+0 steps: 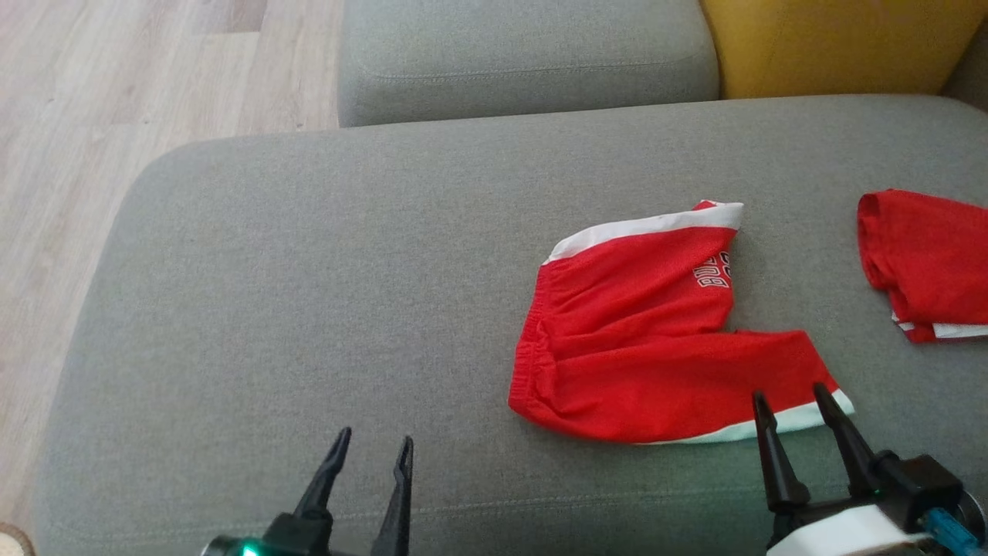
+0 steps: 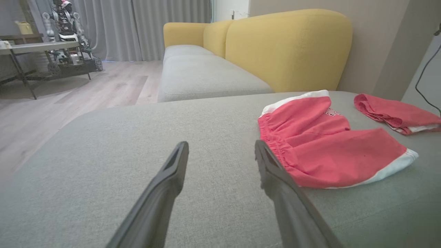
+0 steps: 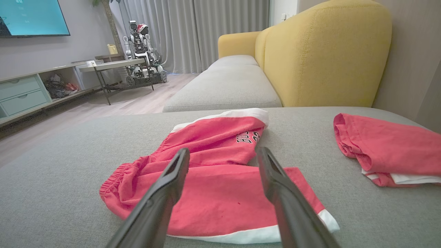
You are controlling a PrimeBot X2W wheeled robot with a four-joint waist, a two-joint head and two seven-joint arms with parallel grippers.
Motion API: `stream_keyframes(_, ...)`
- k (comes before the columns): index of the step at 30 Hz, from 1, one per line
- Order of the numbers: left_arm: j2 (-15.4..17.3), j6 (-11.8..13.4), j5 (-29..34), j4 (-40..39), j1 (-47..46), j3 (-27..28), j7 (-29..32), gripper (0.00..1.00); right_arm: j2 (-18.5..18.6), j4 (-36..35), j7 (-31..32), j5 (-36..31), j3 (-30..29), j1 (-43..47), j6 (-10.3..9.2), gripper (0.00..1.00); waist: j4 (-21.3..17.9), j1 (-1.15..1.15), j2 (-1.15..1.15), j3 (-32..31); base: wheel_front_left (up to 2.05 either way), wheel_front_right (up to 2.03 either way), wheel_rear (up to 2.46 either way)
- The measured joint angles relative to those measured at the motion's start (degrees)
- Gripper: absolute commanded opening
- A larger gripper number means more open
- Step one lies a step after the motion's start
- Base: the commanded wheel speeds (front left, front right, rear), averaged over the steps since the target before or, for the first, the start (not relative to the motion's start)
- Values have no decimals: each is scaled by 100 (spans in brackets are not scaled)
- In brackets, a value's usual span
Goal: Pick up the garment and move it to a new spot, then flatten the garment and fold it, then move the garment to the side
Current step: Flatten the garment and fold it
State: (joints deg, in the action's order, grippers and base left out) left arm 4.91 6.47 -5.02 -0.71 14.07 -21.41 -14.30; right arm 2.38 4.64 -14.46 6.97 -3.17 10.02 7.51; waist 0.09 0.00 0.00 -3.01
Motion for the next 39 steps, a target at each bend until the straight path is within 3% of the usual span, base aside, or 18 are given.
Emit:
stream_keyframes(6, -10, -372, 1, 325, -23, -35, 0, 100, 1, -8, 0, 0, 56, 1, 0, 100, -97, 0, 0, -4, 0, 0, 0)
stream_keyframes(14, 24, -1262, -59, 1664, -793, -576, 1, 100, 144, -151, 0, 21, 194, -7, 0, 100, -217, 0, 0, 286, 0, 0, 0)
stream_keyframes(22, -136, -1372, -552, 2973, -2632, -1088, 0, 100, 405, -402, 0, 178, 479, -474, 0, 100, -335, 0, 0, 898, 0, 0, 0)
stream_keyframes(29, -156, -1396, -1808, 3935, -3583, -2368, 1, 100, 499, -471, 0, 227, 482, -873, 0, 100, -576, 0, 0, 1371, 0, 0, 0)
stream_keyframes(30, -152, -1396, -1953, 3934, -3663, -2523, 1, 84, 499, -471, 0, 227, 467, -873, 0, 100, -615, 0, 0, 1408, 0, 0, 0)
stream_keyframes(31, -120, -1396, -2072, 3918, -3754, -2689, 1, 23, 497, -471, 0, 229, 436, -873, 0, 100, -655, 0, 0, 1443, 0, 0, 0)
stream_keyframes(32, -70, -1396, -2151, 3877, -3840, -2831, 1, 0, 492, -471, 0, 241, 408, -876, 0, 100, -694, 0, 0, 1471, 0, 0, 0)
stream_keyframes(39, 307, -1396, -2468, 2929, -4303, -3136, 1, 0, 413, -471, 0, 260, 368, -1010, 0, 100, -988, 0, 0, 1659, 0, 0, 0)
